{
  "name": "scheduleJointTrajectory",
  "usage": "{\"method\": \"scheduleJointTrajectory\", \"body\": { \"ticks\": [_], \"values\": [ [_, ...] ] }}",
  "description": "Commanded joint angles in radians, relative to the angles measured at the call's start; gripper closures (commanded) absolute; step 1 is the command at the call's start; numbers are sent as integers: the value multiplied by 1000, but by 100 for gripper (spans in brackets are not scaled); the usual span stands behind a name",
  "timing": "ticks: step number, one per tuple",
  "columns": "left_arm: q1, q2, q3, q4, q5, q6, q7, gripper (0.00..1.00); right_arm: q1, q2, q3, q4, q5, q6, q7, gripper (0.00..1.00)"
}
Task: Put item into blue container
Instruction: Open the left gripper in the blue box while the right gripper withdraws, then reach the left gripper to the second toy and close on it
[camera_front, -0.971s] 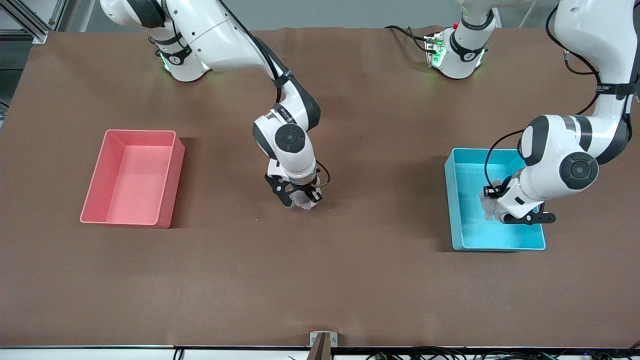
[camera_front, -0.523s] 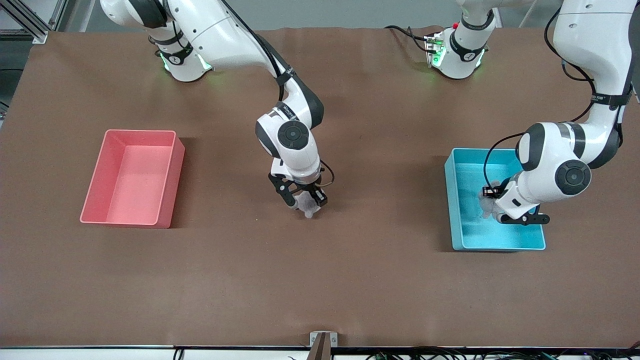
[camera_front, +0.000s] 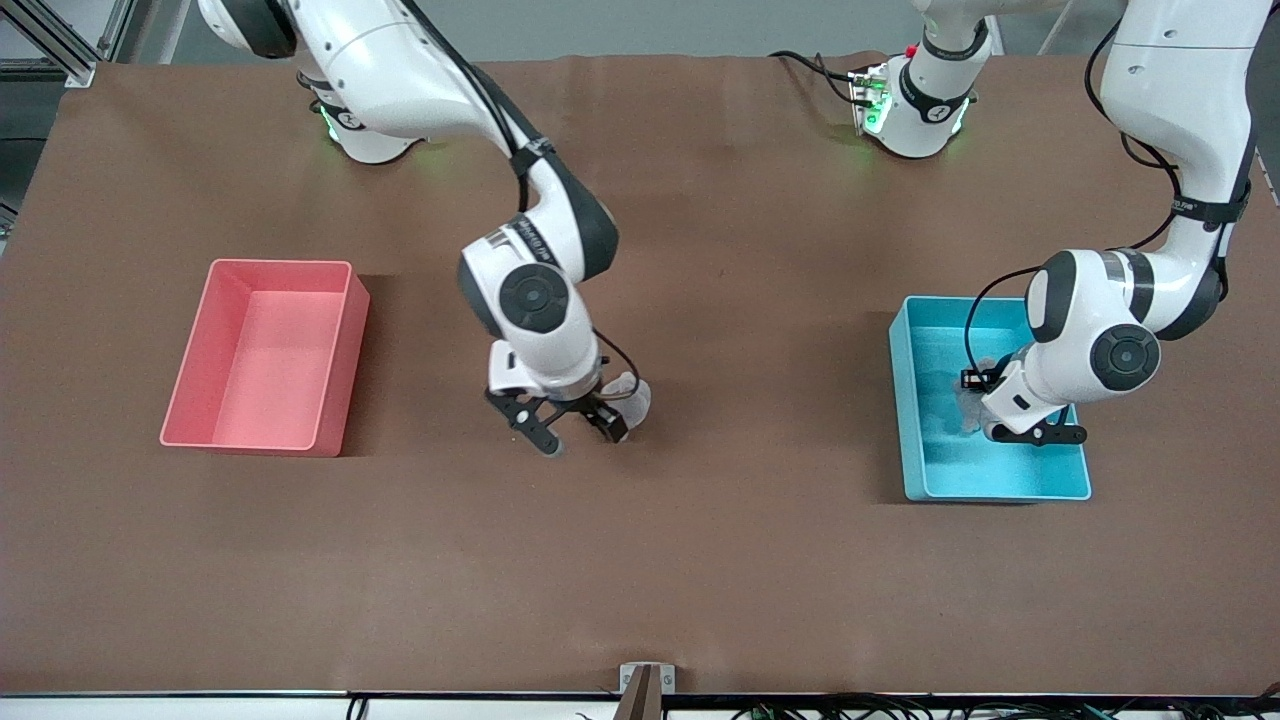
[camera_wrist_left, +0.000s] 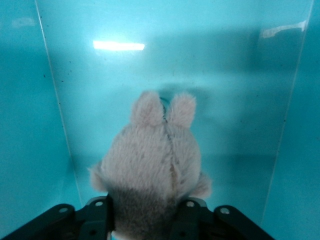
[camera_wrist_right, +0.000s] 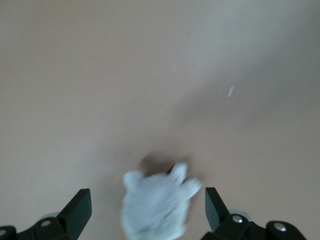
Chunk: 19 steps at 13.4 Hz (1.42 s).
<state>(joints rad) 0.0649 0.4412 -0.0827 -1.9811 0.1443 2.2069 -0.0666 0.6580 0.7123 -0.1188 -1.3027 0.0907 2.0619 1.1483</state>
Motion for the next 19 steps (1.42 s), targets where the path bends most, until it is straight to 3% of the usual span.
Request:
{"method": "scheduleJointTrajectory", "body": {
  "ticks": [1, 4, 6, 9, 13, 16, 19],
  "values": [
    [7, -30, -12, -9, 23, 4, 7, 0, -121, -98, 11, -26, -9, -168, -365, 0],
    [-7, -67, -43, 40, 21, -73, -13, 0, -283, -166, 11, -35, -11, -294, -713, 0],
    [-8, -67, -92, 140, 20, -203, -16, 0, -372, -215, 10, -78, -19, -334, -878, 0],
    [-33, -55, -178, 309, 9, -355, -166, 0, -455, -272, 2, -115, -103, -377, -989, 0],
    [-172, 8, -212, 431, -9, -357, -453, 0, -567, -296, 4, -110, -115, -407, -1110, 0],
    [-296, 86, -213, 525, -29, -348, -661, 0, -574, -324, 4, -99, -120, -422, -1107, 0],
    [-401, 166, -213, 584, -64, -227, -830, 0, -616, -343, 4, -98, -118, -442, -1110, 0]
  ]
}}
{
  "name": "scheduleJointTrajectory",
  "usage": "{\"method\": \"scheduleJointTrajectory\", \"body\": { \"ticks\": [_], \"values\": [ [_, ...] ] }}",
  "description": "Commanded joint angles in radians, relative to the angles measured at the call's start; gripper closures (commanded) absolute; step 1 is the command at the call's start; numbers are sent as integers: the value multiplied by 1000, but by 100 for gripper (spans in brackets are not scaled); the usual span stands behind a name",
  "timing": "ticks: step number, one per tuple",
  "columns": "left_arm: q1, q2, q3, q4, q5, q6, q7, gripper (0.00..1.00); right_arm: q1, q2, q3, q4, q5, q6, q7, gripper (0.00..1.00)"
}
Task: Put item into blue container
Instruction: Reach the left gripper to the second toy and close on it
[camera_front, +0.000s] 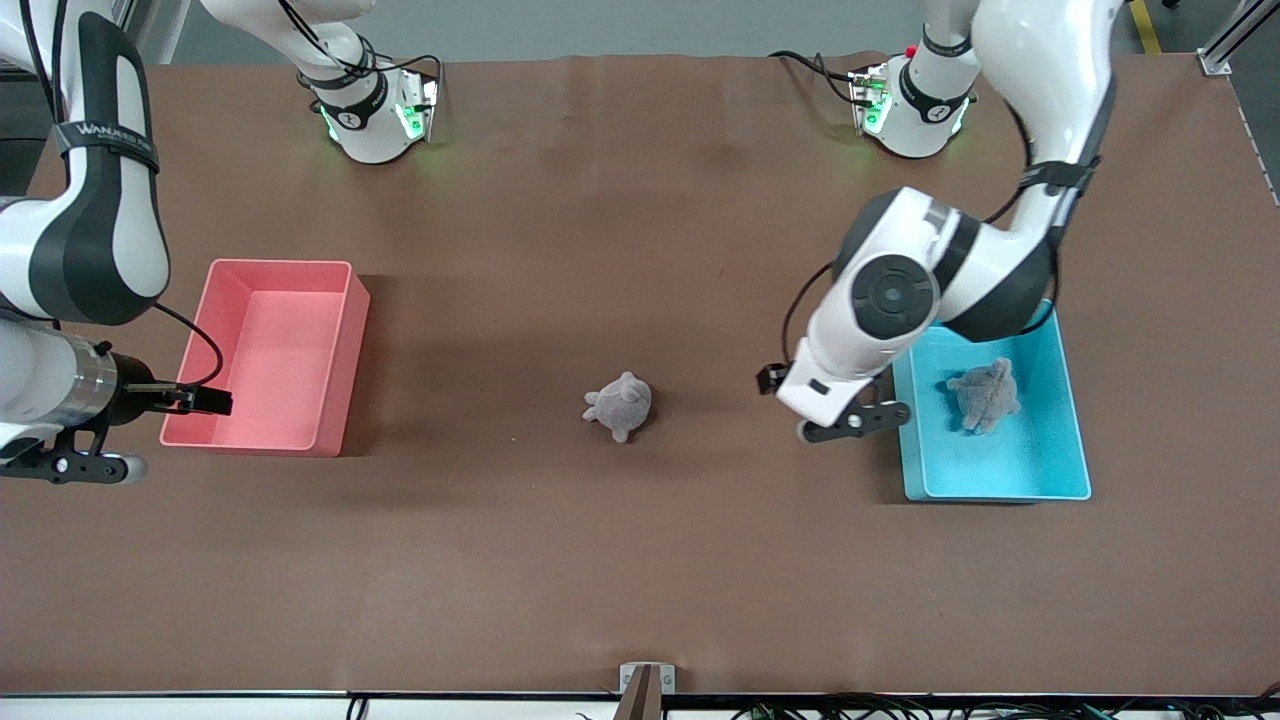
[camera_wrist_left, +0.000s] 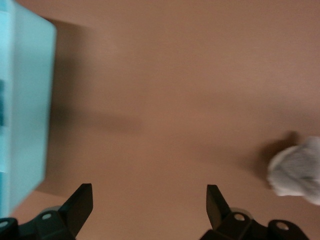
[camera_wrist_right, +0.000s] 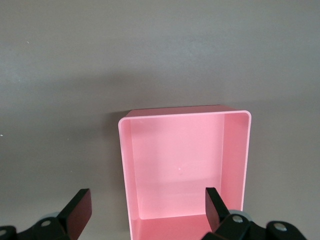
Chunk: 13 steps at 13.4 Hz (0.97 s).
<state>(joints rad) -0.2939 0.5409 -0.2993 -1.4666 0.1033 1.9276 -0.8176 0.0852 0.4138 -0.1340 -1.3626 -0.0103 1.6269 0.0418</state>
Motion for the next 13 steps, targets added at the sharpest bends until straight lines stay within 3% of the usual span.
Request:
{"method": "scheduleJointTrajectory", "body": {
  "ticks": [1, 3, 6, 13],
  "values": [
    [-69, 94, 5, 71, -27, 153, -145, 0, -48, -49, 17, -38, -19, -7, -3, 0],
    [-117, 146, 5, 71, -27, 314, -218, 0, -68, -66, 17, -36, -19, -9, -5, 0],
    [-188, 208, 8, 69, -25, 457, -233, 0, -120, -75, 19, -29, -16, -7, -84, 0],
    [-249, 295, 17, 69, -25, 594, -258, 0, -142, -70, 22, 28, -8, -7, -112, 0]
  ]
}}
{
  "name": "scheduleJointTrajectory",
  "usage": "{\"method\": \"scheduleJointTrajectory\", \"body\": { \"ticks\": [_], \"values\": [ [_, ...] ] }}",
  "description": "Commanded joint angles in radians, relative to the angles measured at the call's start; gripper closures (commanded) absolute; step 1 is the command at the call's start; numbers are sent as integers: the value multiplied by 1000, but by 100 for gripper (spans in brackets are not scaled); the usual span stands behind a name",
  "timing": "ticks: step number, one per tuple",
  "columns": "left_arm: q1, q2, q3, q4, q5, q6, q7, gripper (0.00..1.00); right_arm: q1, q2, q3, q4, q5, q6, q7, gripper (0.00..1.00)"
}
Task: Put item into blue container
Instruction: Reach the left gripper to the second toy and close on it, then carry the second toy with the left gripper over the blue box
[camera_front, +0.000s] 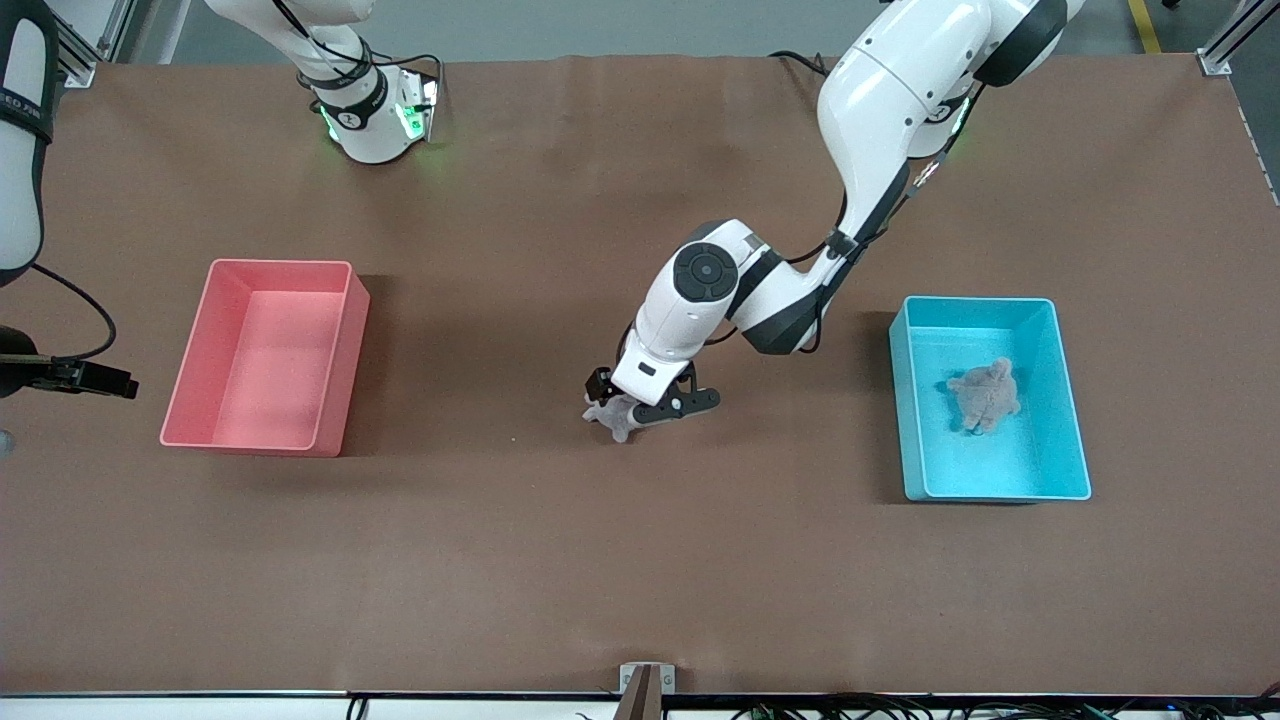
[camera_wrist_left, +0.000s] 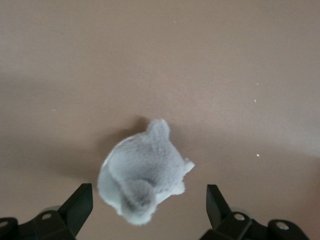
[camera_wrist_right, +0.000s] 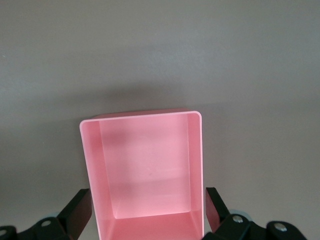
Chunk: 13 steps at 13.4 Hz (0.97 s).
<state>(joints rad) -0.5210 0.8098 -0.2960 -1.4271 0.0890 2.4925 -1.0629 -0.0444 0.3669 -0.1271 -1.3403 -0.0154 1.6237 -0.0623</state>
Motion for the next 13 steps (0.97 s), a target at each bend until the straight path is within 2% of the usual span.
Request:
{"method": "scheduleJointTrajectory", "body": {
  "ticks": [1, 4, 6, 12, 13],
  "values": [
    [-22, 35, 14, 31, -9, 32, -12, 0, -11, -26, 15, 6, 5, -5, -8, 0],
    [-71, 54, 72, 30, -3, 32, -12, 0, 6, -42, 24, 6, 5, -105, 2, 0],
    [-96, 69, 104, 36, -5, 43, -12, 0, 24, -71, 24, -12, 5, -114, 3, 0],
    [-114, 112, 116, 51, -5, 69, -14, 1, 40, -177, 24, -106, 5, -99, -1, 0],
    [-114, 114, 117, 51, -5, 69, -19, 14, 40, -189, 24, -120, 5, -96, -1, 0]
  ]
}}
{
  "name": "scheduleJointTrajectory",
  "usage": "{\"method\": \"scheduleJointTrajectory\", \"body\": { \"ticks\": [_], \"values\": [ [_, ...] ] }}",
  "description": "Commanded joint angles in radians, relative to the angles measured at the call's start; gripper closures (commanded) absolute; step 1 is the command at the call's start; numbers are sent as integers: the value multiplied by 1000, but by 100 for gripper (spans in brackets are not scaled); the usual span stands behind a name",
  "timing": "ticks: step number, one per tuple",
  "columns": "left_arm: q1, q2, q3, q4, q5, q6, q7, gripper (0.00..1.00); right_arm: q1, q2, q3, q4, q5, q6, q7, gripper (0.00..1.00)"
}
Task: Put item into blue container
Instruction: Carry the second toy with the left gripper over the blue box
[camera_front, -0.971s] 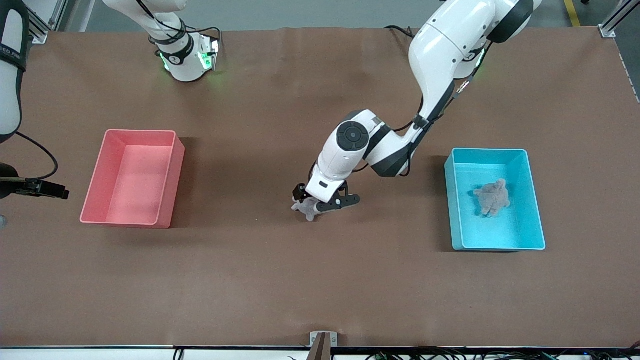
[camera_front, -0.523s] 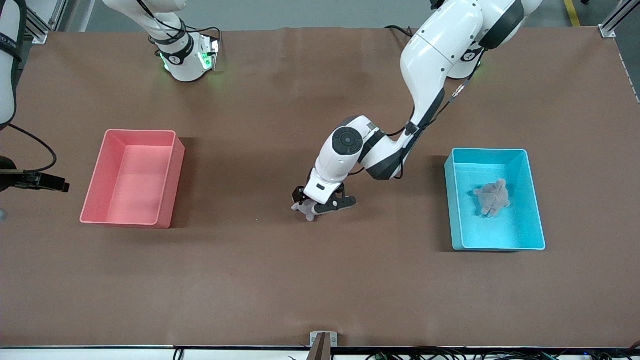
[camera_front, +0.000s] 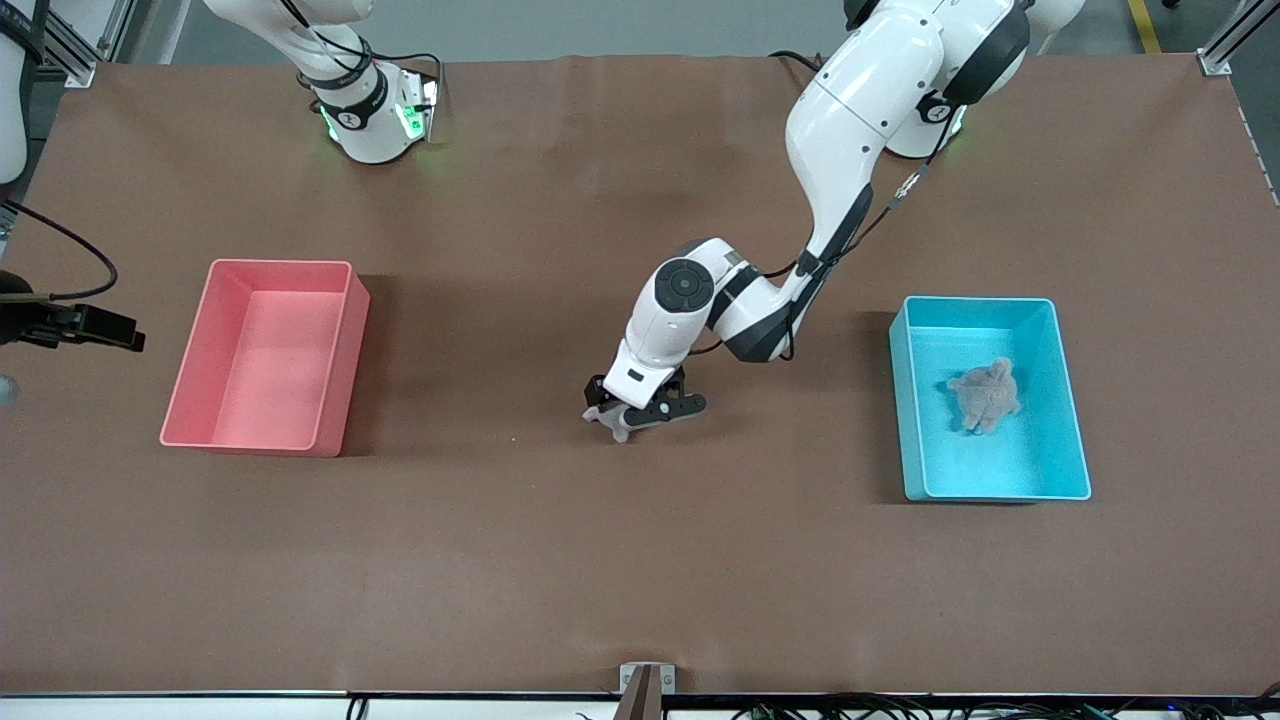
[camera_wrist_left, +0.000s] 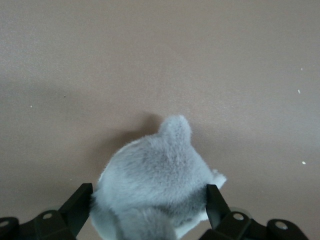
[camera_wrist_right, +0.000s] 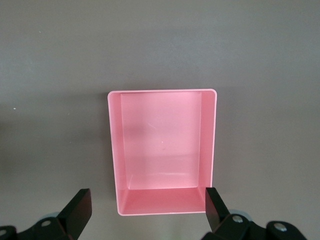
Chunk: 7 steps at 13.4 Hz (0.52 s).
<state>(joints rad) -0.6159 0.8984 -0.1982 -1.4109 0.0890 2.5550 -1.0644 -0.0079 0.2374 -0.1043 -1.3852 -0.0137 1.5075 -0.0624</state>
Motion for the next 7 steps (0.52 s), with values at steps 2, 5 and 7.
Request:
{"method": "scheduleJointTrajectory", "body": {
  "ticks": [2, 5, 7],
  "values": [
    [-19, 25, 20, 35, -5, 7, -28, 46, 12, -125, 1, -161, 3, 74, -1, 0],
    [-16, 7, 19, 35, -5, 4, -29, 69, 17, -196, 1, -258, 1, 125, -2, 0],
    [-2, -28, 19, 35, -11, -2, -29, 70, 17, -213, 1, -258, -8, 120, -10, 0]
  ]
}}
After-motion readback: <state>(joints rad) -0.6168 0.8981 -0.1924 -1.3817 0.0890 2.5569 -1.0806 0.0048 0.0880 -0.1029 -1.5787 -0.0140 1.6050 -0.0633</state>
